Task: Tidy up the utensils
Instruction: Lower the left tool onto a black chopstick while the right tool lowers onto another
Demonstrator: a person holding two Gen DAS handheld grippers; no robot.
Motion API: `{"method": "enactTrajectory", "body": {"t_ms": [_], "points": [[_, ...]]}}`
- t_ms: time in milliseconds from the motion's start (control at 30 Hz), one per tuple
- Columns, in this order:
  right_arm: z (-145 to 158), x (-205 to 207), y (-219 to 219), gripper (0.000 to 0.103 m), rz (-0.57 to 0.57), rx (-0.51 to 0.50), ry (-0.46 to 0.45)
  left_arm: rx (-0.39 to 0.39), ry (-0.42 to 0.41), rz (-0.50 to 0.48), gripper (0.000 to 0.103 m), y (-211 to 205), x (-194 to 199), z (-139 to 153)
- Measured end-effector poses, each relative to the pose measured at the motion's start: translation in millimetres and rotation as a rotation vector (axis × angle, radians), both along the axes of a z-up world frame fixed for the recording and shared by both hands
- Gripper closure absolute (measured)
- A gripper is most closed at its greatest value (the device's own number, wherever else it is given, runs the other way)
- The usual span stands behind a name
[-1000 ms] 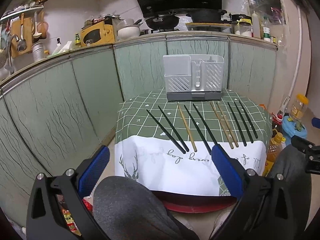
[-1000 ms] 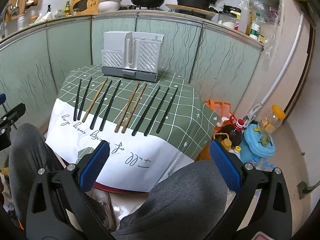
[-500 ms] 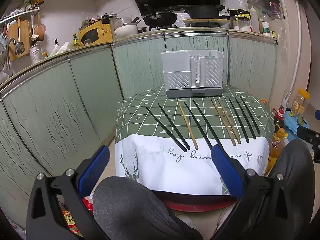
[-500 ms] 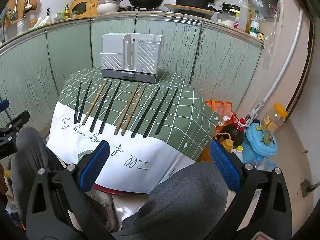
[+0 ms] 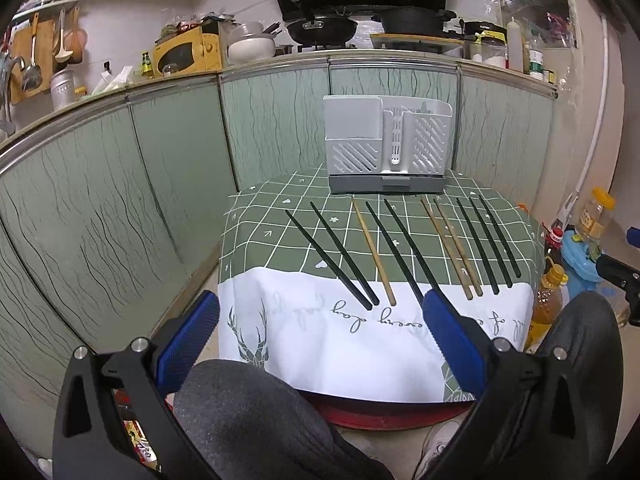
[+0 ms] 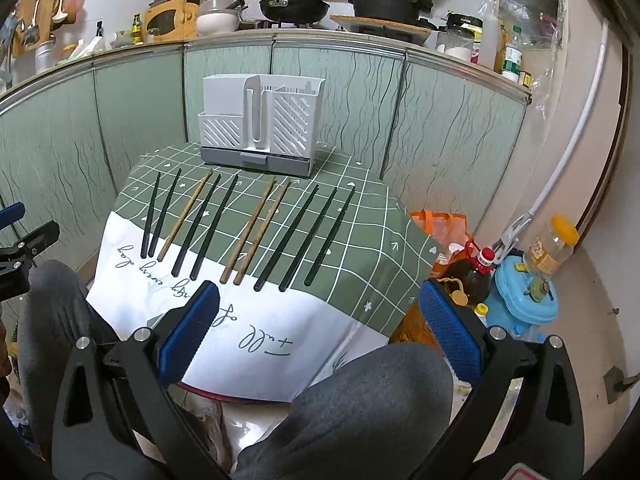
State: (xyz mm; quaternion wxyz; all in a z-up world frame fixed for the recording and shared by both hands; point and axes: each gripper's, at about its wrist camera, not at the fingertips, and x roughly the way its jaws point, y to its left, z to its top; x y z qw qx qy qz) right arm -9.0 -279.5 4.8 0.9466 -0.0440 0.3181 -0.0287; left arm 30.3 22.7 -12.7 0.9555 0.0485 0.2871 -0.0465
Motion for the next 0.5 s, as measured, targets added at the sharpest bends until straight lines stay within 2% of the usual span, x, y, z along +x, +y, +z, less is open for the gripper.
{"method": "enactTrajectory", "body": {"t_ms": [100,500], "points": [[-1,5,-2,0.007,-0.001,-0.01,-0.006,-0.012,0.01,-0.004,0.004,2,6,-2],[-13,38,-24,0.007,0.006,0.074,-0.003,-0.002,-0.003,0.0,0.004,2,35,-9]]}}
